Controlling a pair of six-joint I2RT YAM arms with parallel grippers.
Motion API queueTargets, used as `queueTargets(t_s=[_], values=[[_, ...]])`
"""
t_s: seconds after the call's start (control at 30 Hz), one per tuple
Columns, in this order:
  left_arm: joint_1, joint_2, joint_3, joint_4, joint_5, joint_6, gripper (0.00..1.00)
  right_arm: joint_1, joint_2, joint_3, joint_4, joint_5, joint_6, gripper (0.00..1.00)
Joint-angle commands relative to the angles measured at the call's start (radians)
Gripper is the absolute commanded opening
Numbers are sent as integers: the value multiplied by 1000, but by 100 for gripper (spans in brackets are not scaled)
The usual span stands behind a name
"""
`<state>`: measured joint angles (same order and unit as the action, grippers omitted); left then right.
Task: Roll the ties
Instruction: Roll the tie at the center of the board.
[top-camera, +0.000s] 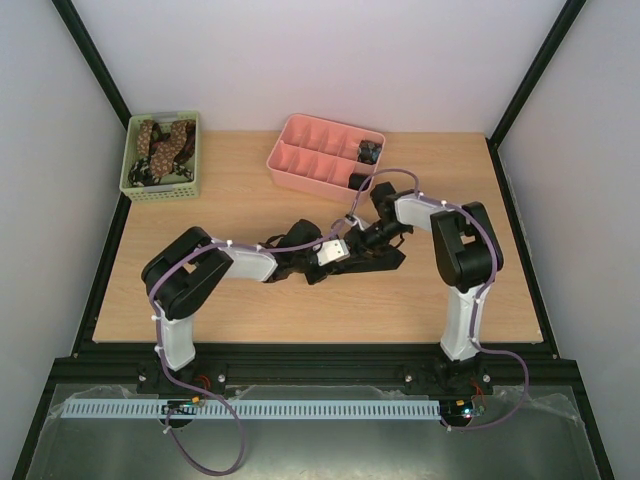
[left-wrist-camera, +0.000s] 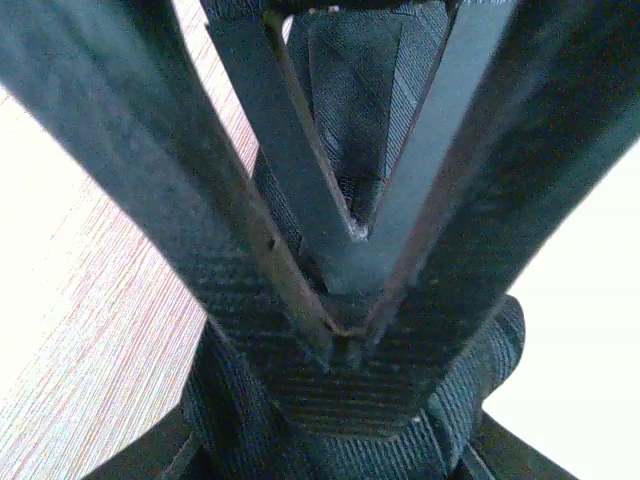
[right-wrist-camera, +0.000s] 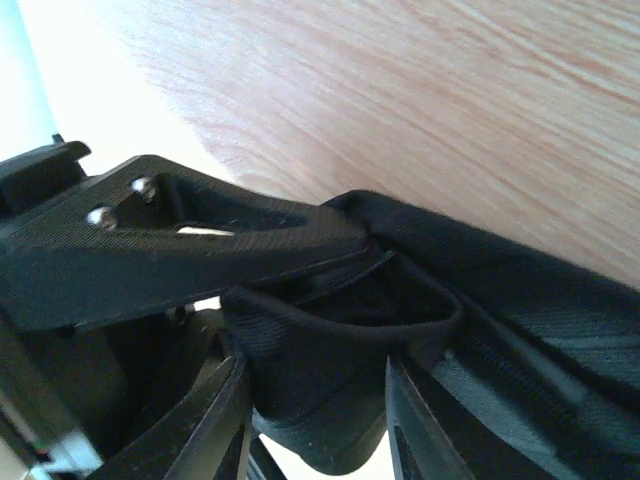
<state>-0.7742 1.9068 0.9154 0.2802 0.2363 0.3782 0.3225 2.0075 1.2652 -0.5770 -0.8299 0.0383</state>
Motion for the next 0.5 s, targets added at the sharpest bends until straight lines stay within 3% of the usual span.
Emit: queueTargets(t_s=[0.0,0.1,0.17,0.37,0.47], values=[[-5,58,-29,-154,-35,24,41,4,76,37,-25,18,15,34],[-3,60,-26,-156,-36,21,42,3,93,57,-48,56,-15,10],[0,55,-26,-157,-27,21,45,2,86,46,-59,89,-37,2],[50,-19,-31,-101,128,30,68,-24,80,-15,-60,180,-92,1],[61,-61,-32,-46,190,19,73,-43,86,-37,-46,226,-111,1]])
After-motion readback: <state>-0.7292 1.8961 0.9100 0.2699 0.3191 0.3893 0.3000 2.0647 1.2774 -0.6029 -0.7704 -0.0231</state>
